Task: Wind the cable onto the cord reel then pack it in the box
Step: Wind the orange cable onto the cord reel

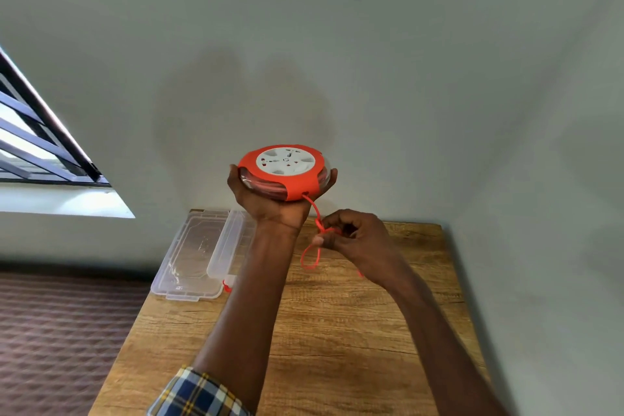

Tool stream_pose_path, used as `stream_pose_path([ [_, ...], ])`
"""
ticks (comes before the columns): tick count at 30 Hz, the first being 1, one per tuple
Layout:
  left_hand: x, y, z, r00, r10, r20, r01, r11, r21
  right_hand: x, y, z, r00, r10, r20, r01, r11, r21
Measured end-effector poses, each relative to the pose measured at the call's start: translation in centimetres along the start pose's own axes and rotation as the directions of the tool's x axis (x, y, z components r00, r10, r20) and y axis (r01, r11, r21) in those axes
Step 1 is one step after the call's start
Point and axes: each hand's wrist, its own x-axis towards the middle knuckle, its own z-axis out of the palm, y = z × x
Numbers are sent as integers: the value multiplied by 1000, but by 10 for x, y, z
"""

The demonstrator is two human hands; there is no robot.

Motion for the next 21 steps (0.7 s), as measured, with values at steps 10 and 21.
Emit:
stream_pose_path([
  [10, 1, 1, -10, 995, 62, -78, -59, 998, 36, -6, 5, -13, 983, 130, -133, -68, 918, 391],
  [21, 0, -5, -11, 992, 69, -110, -66, 997, 27, -1, 5, -19, 954, 299, -16, -201, 677, 708],
])
